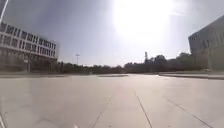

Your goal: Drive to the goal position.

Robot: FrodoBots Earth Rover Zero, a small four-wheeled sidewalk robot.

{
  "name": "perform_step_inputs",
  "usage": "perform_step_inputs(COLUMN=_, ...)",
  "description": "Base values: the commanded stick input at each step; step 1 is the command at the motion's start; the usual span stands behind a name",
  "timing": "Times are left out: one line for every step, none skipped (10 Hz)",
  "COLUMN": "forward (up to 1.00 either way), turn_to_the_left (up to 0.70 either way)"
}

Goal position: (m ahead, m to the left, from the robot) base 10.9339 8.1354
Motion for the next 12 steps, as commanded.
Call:
perform_step_inputs(forward=0.7, turn_to_the_left=0.02)
perform_step_inputs(forward=0.7, turn_to_the_left=0.02)
perform_step_inputs(forward=0.7, turn_to_the_left=0.02)
perform_step_inputs(forward=0.7, turn_to_the_left=0.02)
perform_step_inputs(forward=0.7, turn_to_the_left=0.02)
perform_step_inputs(forward=0.7, turn_to_the_left=0.02)
perform_step_inputs(forward=0.7, turn_to_the_left=0.0)
perform_step_inputs(forward=0.7, turn_to_the_left=-0.08)
perform_step_inputs(forward=0.7, turn_to_the_left=-0.35)
perform_step_inputs(forward=0.7, turn_to_the_left=-0.35)
perform_step_inputs(forward=0.7, turn_to_the_left=-0.35)
perform_step_inputs(forward=0.7, turn_to_the_left=-0.35)
